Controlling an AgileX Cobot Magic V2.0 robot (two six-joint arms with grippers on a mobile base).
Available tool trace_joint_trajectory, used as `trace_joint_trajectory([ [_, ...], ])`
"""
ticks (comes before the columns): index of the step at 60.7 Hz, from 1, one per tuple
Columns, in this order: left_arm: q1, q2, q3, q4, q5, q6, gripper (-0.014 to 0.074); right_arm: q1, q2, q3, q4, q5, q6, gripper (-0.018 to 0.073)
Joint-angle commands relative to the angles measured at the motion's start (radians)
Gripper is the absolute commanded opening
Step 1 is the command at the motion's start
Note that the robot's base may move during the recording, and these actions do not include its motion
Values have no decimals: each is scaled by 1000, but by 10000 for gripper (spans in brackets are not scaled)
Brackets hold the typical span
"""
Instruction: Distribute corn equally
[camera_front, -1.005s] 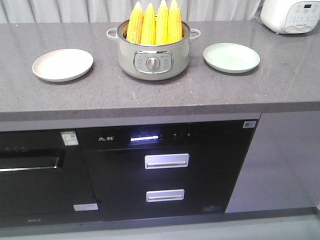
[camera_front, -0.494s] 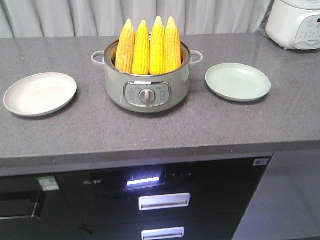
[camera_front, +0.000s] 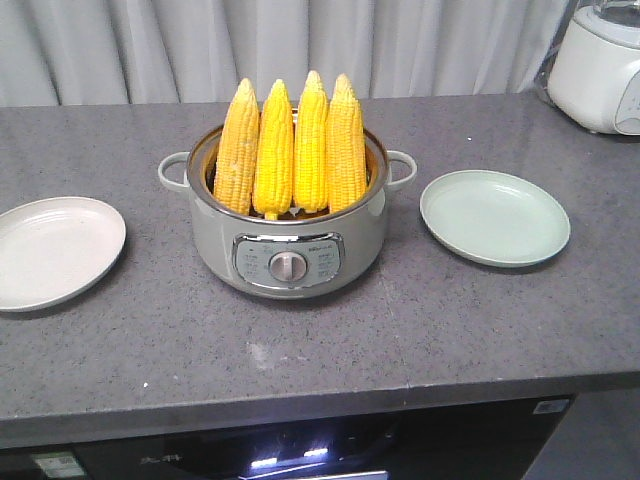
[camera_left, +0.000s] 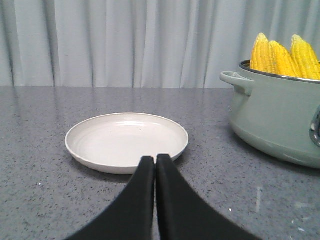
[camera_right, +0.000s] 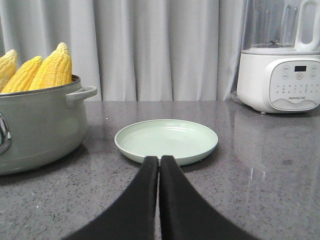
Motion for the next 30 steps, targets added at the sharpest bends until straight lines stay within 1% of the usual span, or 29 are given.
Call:
trace_joint_trajectory([
  [1, -2, -16, 13, -1, -74, 0, -7, -7, -5, 11, -10, -72, -8, -2],
  [30, -2, -16, 13, -1, -74, 0, -7, -7, -5, 11, -10, -72, -8, -2],
])
